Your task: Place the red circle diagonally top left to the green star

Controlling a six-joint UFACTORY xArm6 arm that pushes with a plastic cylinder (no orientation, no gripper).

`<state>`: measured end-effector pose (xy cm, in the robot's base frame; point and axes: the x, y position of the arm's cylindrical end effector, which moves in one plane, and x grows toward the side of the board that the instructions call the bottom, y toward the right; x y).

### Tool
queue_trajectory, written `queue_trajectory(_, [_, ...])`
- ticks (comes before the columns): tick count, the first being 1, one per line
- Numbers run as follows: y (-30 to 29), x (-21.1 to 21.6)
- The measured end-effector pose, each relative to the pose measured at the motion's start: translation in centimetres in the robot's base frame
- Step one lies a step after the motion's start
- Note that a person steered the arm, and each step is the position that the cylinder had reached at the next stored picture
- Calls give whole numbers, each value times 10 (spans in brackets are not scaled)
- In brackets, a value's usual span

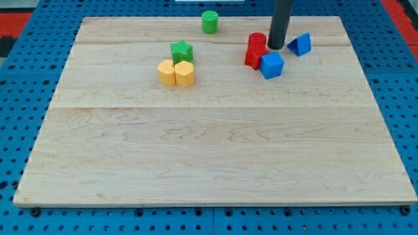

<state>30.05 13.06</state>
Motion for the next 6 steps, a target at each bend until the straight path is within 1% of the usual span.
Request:
queue_trajectory(1, [-49,-11])
queue_trajectory(2, [-73,-29])
queue_trajectory(3, [-47,-45])
queue_trajectory(4, [-91,-58])
queue_trajectory(5, [-201,-50])
queue_trajectory(6, [-236,-50])
